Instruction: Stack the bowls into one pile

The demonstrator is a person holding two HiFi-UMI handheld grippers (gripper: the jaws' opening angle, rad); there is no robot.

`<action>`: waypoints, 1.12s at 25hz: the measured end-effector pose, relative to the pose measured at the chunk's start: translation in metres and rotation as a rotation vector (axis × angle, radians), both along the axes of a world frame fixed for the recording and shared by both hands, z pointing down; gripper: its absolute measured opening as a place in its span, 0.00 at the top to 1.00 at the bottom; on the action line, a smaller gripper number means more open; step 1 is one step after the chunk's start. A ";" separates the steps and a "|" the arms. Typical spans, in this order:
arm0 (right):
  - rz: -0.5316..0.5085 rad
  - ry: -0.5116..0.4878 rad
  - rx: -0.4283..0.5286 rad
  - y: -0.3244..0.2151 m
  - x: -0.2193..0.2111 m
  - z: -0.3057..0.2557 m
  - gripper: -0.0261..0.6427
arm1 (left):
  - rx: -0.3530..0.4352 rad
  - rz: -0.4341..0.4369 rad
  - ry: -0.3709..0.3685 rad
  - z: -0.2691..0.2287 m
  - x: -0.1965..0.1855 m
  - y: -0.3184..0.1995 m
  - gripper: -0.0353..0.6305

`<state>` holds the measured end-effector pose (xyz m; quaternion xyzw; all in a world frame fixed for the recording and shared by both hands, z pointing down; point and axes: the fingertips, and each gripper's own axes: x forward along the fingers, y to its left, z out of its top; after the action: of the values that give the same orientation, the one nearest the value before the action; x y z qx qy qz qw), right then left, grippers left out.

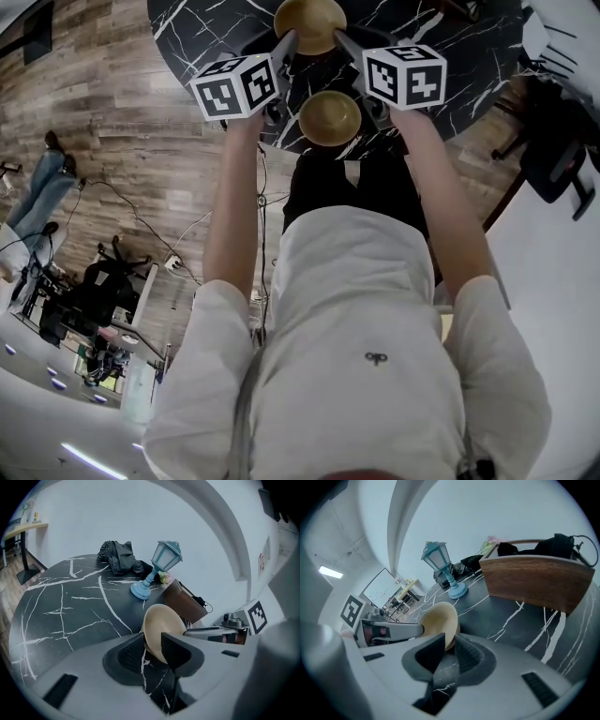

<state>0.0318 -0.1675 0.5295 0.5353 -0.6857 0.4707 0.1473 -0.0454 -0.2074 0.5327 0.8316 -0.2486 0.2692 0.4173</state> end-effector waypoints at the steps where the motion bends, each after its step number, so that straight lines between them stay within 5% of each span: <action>1: -0.001 0.007 0.003 0.001 0.000 -0.001 0.87 | 0.003 0.000 0.003 -0.001 0.000 0.001 0.77; 28: -0.087 0.044 0.084 0.068 -0.004 -0.052 0.89 | 0.095 -0.073 0.145 -0.069 -0.017 0.076 0.85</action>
<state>0.0280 -0.0996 0.4772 0.5209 -0.7241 0.4229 0.1599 -0.0626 -0.1319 0.4633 0.8581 -0.2602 0.1809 0.4040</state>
